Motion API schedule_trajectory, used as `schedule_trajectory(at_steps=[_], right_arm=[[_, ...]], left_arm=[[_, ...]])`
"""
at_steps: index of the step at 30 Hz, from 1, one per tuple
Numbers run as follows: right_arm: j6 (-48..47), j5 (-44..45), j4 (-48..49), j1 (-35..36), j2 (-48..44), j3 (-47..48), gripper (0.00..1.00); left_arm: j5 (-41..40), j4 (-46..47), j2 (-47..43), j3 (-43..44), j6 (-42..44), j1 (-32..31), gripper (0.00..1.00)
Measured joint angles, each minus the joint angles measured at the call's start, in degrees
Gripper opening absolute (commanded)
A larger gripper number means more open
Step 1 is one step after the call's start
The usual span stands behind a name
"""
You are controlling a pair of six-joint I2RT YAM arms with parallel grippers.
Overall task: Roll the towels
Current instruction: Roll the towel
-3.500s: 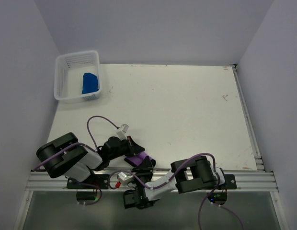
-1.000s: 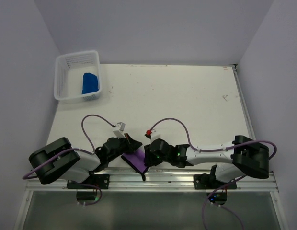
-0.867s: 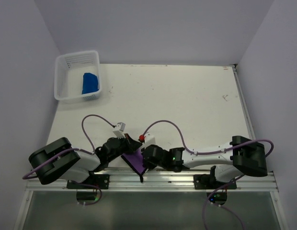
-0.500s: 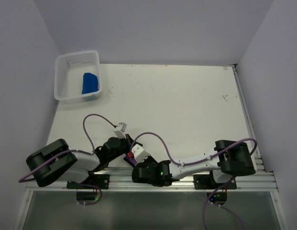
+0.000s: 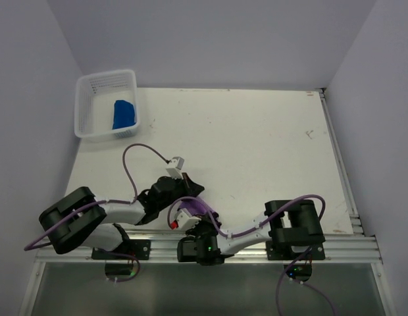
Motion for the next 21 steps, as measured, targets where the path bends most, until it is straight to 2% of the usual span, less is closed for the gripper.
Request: schedule_trajectory(at_steps=[12,15,16,19,21], right_arm=[[-9.42,7.10,4.76,0.04,6.25,0.68,0.00],[-10.56,7.67,5.01,0.20,6.80,0.76,0.07],[-10.75,7.63,5.09,0.24,6.80,0.76,0.14],[-11.10,6.86,5.25,0.24,6.43,0.76,0.24],[-10.84,5.29,5.29,0.24,4.90,0.66,0.36]], left_arm=[[1.95,3.10,7.91,0.52,-1.25,0.07,0.00],[2.08,4.57,8.09,-0.42,-1.90,0.04,0.00],[2.08,5.18,8.22,-0.92,-2.10,0.04,0.00],[2.14,7.65,8.68,-3.08,-3.13,-0.04,0.00],[2.19,9.88,8.92,-4.76,-3.93,-0.07,0.00]])
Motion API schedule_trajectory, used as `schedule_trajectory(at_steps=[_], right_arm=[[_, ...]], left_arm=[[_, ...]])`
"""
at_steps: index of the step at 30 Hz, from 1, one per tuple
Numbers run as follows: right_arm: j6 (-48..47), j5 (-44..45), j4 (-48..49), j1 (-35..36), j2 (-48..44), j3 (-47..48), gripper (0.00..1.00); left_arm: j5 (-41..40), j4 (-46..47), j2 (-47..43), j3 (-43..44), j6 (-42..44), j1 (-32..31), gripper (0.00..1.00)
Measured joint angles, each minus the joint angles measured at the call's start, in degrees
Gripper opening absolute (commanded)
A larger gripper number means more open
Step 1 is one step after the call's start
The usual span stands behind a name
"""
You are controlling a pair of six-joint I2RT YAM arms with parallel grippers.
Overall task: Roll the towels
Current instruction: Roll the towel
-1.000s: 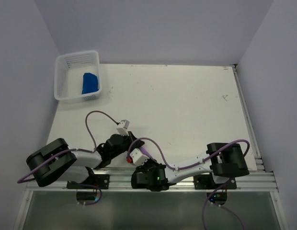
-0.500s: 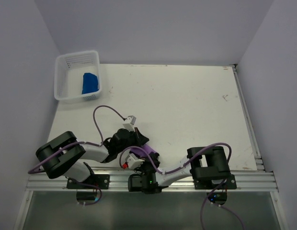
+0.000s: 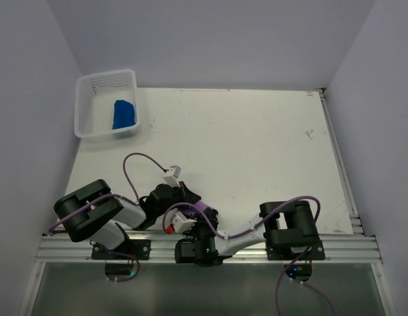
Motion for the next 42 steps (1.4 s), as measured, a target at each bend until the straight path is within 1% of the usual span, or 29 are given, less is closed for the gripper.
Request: schedule_trajectory(at_steps=[1,2,4,6,9,11,13,15,18,19,22,24,26,31,34,37,42], right_arm=[[0.20,-0.76,-0.02,0.00,-1.20,-0.17,0.39],[0.39,-1.86,0.00,0.00,-2.80,-0.50,0.46],[0.90,-3.65,-0.09,0.00,-6.62,-1.11,0.53],[1.31,-5.68,-0.09,0.00,-10.91,-1.86,0.56],[1.95,-9.22,0.17,0.00,-17.51,-3.37,0.60],[2.47,-12.59,0.76,-0.59,-21.88,-4.48,0.59],[3.76,-18.25,1.49,-2.64,-26.29,-6.08,0.58],[5.68,-24.59,2.69,-6.82,-30.38,-8.07,0.57],[9.86,-36.89,5.92,-17.94,-37.09,-13.20,0.56],[11.69,-41.48,6.91,-22.49,-38.97,-15.06,0.58],[16.31,-50.71,9.64,-31.76,-41.70,-19.10,0.61],[19.45,-58.29,11.28,-36.65,-41.70,-20.59,0.63],[22.29,-64.06,13.20,-40.24,-40.28,-21.29,0.63],[28.61,-76.41,19.96,-44.76,-32.72,-22.14,0.63],[31.54,-81.42,23.76,-45.35,-27.28,-22.16,0.63],[33.35,-84.63,26.36,-45.38,-24.02,-22.16,0.63],[34.97,-87.91,29.68,-45.38,-21.92,-22.16,0.62]], left_arm=[[0.00,1.16,0.11,-0.74,-0.33,0.00,0.00],[-0.04,2.23,0.20,-1.38,-0.61,0.00,0.00],[-0.13,3.56,0.31,-2.29,-0.74,0.00,0.00],[-0.22,4.61,0.31,-3.02,-0.79,0.00,0.00],[-0.50,5.77,0.31,-3.80,-0.83,-0.02,0.00],[-0.63,6.32,0.31,-4.13,-0.81,-0.11,0.00],[-0.72,6.78,0.31,-4.37,-0.66,-0.22,0.00],[-0.79,7.41,0.33,-4.81,-0.59,-0.22,0.00],[-0.79,9.05,0.61,-5.53,-0.20,-0.22,0.00],[-0.76,9.51,0.79,-5.64,-0.07,-0.22,0.00],[-0.74,10.60,1.46,-5.77,0.09,-0.22,0.00],[-0.72,10.91,1.57,-5.81,0.42,-0.22,0.00],[-0.70,11.04,1.57,-5.88,0.61,-0.22,0.00],[-0.70,10.95,1.31,-5.90,1.09,-0.22,0.00],[-0.76,10.64,0.79,-5.97,1.53,-0.22,0.00],[-0.87,10.03,0.04,-6.03,2.19,-0.22,0.00],[-1.38,8.61,-1.25,-6.03,2.60,-0.22,0.00]])
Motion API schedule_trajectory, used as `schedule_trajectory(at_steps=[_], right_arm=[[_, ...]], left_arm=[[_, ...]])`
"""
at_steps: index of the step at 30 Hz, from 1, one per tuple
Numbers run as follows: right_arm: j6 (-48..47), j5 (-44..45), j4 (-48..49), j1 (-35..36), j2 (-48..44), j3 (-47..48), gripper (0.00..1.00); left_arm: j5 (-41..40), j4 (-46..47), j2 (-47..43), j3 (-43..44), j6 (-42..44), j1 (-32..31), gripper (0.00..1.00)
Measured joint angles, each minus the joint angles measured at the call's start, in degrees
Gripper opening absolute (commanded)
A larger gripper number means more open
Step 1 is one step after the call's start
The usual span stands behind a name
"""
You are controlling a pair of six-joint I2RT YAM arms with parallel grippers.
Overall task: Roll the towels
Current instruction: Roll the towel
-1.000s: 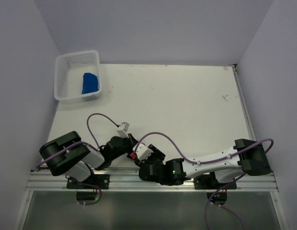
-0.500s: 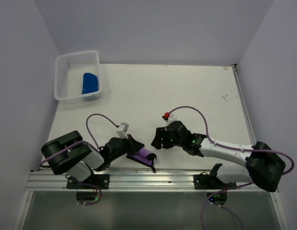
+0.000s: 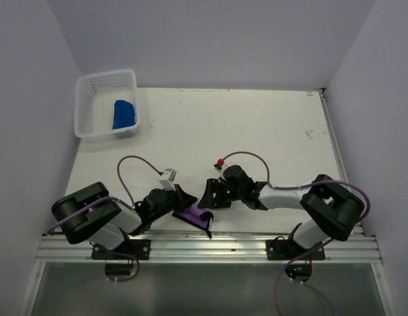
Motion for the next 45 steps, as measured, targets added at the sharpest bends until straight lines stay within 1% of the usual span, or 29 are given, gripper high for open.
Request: schedule_trajectory(at_steps=[7,12,18,28,29,33,35,36,39,41,45], right_arm=[[0.59,-2.25,4.00,1.57,2.95,0.00,0.59],[0.59,-2.34,5.55,2.86,3.85,0.00,0.57],[0.35,-2.10,5.90,4.98,4.83,0.46,0.52],[-0.13,-0.22,5.25,7.15,5.68,1.75,0.50],[-0.33,0.17,4.90,7.52,5.90,2.21,0.49],[-1.53,3.93,2.03,10.21,6.60,4.17,0.26],[-2.10,6.67,0.15,11.91,6.64,5.25,0.23],[-2.36,8.24,-0.68,12.85,6.60,5.84,0.18],[-3.43,13.46,-3.87,15.80,6.16,7.74,0.08],[-4.39,17.53,-6.64,17.68,5.60,9.03,0.05],[-6.58,24.52,-11.28,21.16,4.42,10.80,0.04]], left_arm=[[-0.33,-0.44,-0.11,0.00,0.00,0.00,0.00],[-0.33,-0.48,-0.13,-0.02,0.02,0.00,0.00],[-0.33,-0.57,-0.33,-0.02,0.02,-0.04,0.00],[-0.85,-2.27,-2.08,-0.22,0.92,-0.11,0.00],[-0.96,-2.51,-2.32,-0.28,0.94,-0.11,0.00],[-1.40,-3.72,-3.45,-0.39,1.01,-0.11,0.00],[-1.51,-4.52,-4.31,-0.44,1.09,-0.11,0.00],[-1.66,-5.20,-4.83,-0.46,1.27,-0.11,0.00],[-2.16,-7.37,-6.38,-0.48,1.53,-0.11,0.00],[-2.36,-9.20,-7.80,-0.44,1.95,-0.13,0.00],[-2.80,-13.40,-10.95,0.17,2.43,-0.15,0.00]])
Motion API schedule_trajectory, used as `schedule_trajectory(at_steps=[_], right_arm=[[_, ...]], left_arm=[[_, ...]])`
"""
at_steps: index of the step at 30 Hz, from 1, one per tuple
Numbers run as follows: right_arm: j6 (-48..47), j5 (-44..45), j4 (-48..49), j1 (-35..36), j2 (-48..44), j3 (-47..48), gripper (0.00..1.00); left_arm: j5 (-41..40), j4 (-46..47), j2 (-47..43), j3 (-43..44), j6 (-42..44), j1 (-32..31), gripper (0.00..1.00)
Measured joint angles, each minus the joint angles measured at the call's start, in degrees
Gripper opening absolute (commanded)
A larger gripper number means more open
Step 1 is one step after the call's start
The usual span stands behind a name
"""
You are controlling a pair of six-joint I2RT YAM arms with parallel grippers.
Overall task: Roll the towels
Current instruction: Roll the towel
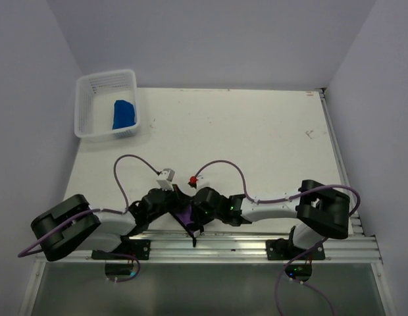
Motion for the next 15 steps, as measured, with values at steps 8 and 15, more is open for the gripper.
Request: schedule_trajectory(at_steps=[8,15], right_arm=[[-5.90,14.45,-10.56,7.02,-1.62,3.45,0.04],[-11.43,26.12,-17.07,12.24,0.35,7.37,0.04]], left_arm=[[-0.79,-12.55,-9.46,3.52,1.51,3.85,0.18],[-0.28,-22.86,-18.73,7.80,3.58,8.20,0.37]])
